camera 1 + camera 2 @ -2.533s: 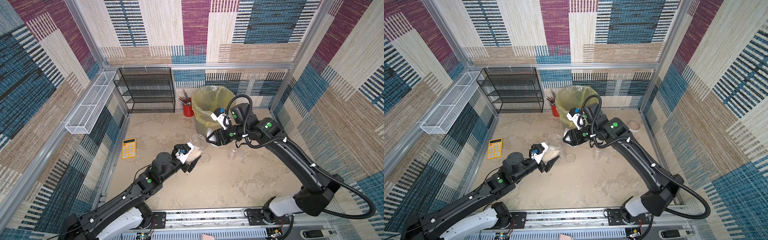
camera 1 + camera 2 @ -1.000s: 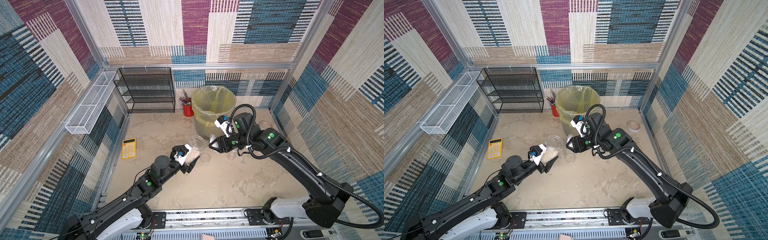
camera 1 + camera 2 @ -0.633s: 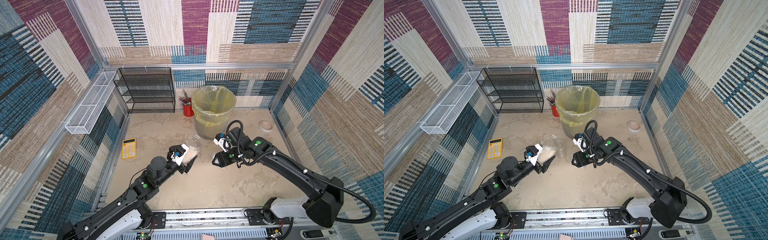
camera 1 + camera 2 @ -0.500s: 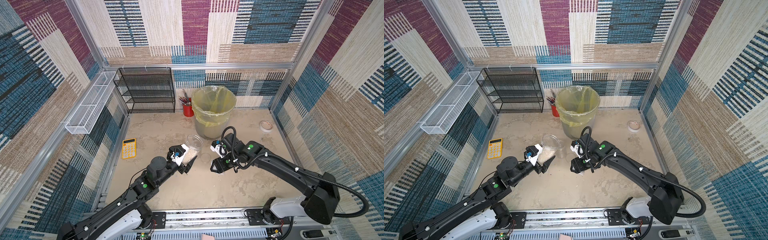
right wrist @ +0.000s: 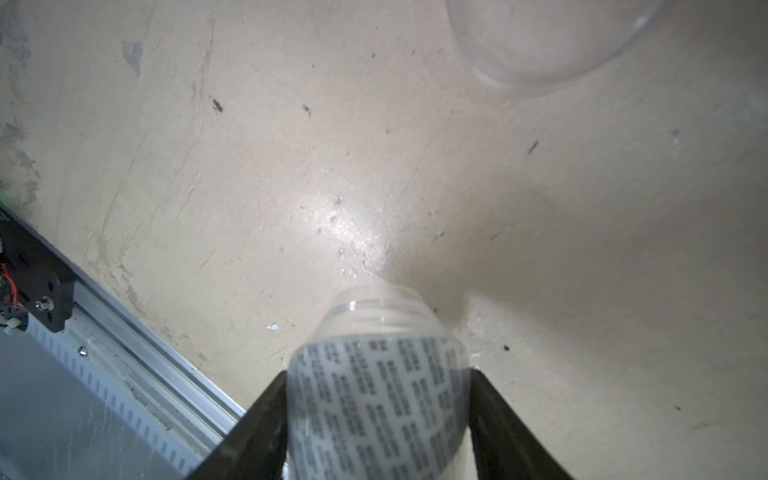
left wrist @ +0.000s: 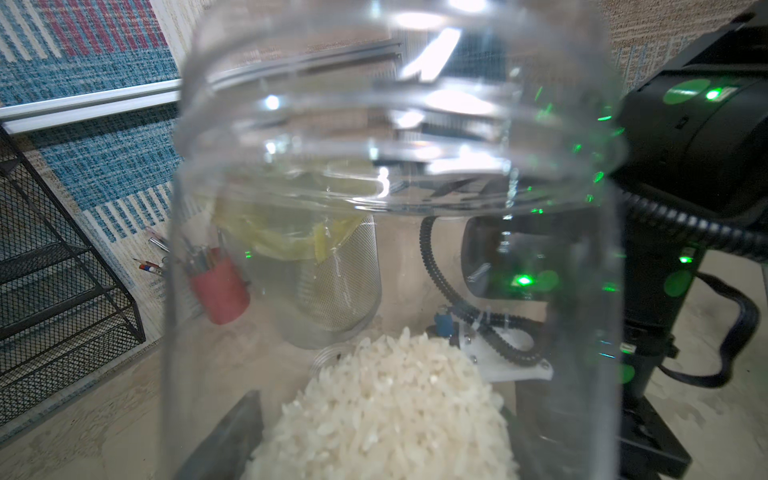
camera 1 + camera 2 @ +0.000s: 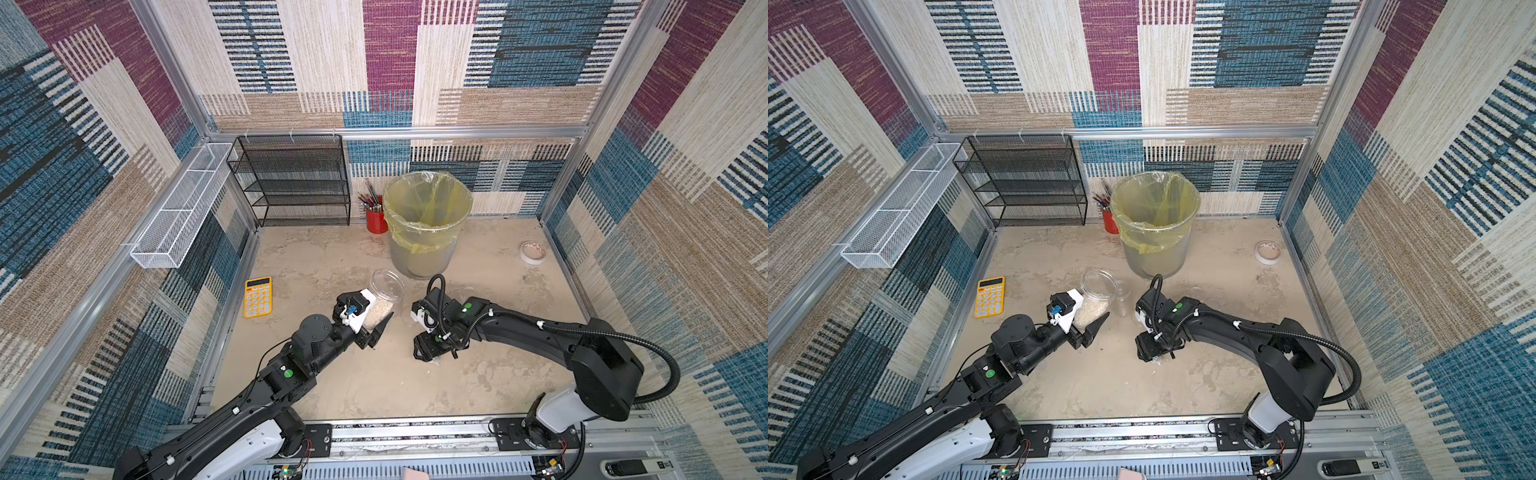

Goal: Empty moldy rice from jars
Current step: Place the lid at the center of the board.

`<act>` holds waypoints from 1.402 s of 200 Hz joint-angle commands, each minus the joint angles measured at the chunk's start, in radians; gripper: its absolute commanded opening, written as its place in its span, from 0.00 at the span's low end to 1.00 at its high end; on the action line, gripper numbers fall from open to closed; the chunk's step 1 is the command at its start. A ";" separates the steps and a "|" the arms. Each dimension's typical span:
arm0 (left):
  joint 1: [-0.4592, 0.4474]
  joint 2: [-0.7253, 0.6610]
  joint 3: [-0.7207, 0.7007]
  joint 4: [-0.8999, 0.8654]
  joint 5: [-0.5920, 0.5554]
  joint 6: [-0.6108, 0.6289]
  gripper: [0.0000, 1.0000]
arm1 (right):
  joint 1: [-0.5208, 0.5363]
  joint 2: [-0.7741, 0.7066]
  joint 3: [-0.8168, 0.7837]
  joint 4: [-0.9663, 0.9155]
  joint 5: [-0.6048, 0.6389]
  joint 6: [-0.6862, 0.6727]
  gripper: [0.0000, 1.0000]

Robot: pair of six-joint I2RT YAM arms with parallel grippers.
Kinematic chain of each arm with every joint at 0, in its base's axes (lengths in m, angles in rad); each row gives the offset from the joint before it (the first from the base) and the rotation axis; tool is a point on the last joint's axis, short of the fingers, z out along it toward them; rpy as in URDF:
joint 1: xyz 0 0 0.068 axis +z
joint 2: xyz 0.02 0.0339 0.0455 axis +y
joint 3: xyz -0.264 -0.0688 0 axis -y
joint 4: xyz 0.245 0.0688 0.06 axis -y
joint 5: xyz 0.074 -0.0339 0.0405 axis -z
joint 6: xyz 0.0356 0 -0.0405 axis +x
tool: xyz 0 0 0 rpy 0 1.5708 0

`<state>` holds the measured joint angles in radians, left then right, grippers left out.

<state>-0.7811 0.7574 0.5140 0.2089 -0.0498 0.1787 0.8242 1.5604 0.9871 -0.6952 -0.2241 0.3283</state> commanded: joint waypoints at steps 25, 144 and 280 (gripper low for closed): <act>0.000 -0.011 -0.006 0.044 -0.012 -0.027 0.45 | 0.012 0.050 -0.010 0.054 0.095 0.033 0.65; 0.000 -0.030 -0.005 0.030 -0.021 -0.015 0.45 | 0.017 0.088 -0.031 0.091 0.117 0.042 0.74; 0.000 -0.035 0.000 0.026 -0.022 -0.007 0.46 | 0.025 0.098 -0.012 0.065 0.112 0.031 1.00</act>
<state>-0.7811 0.7261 0.5049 0.2054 -0.0616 0.1768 0.8490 1.6585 0.9691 -0.6193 -0.1211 0.3538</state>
